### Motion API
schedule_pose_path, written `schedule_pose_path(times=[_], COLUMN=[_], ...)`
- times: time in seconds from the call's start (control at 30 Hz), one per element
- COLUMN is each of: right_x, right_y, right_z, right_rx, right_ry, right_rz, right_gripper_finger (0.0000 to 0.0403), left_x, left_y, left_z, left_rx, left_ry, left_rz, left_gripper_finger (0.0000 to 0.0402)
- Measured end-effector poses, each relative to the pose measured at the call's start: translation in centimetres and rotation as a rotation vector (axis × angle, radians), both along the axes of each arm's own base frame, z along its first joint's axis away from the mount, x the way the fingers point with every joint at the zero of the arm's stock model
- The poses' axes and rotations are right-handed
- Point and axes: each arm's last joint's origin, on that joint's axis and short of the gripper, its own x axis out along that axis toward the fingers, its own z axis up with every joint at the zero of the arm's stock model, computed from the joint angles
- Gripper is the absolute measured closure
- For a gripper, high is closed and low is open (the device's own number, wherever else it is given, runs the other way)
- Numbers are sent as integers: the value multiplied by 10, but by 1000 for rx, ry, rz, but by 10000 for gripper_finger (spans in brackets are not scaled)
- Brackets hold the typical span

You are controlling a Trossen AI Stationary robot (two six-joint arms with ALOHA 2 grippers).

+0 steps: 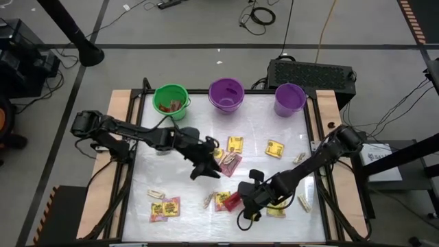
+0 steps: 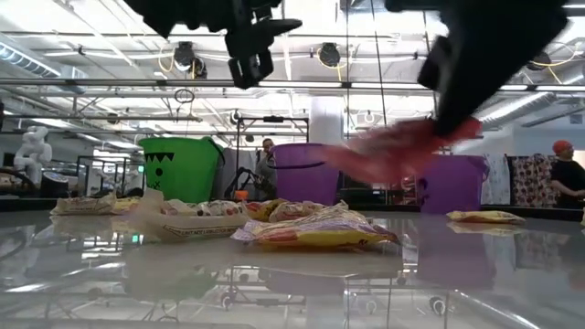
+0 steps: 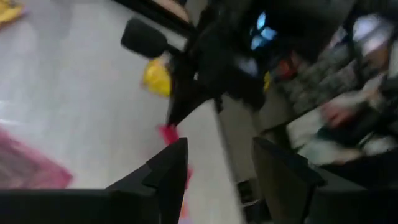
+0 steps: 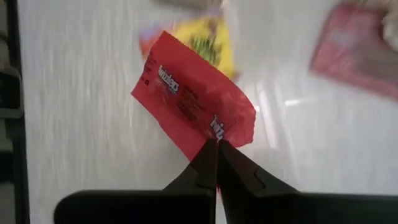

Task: Sort candy by brand, put in halloween buckets
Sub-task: Put the red candy pack in the green bucket

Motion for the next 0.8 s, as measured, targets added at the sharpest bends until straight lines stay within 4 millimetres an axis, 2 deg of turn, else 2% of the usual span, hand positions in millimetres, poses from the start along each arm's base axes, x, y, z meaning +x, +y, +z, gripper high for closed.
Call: schedule_pose_path(times=[0.17, 0.3, 0.47, 0.8], right_x=[9, 18, 24, 25], right_y=[-3, -6, -12, -14], right_z=[7, 13, 15, 15], right_rx=[-36, -78, -93, -97], right_ry=[-121, -223, -251, -249], right_rz=[-29, -27, -17, -11], right_gripper_finger=[402, 402, 403, 403], left_x=[2, 11, 18, 18], left_y=[6, 1, -1, -13], left_z=[-8, -28, -50, -55], left_rx=[-113, -188, -239, -222], left_ry=[127, 237, 331, 336], left_rz=[67, 86, 71, 7], left_gripper_finger=[217, 217, 217, 217])
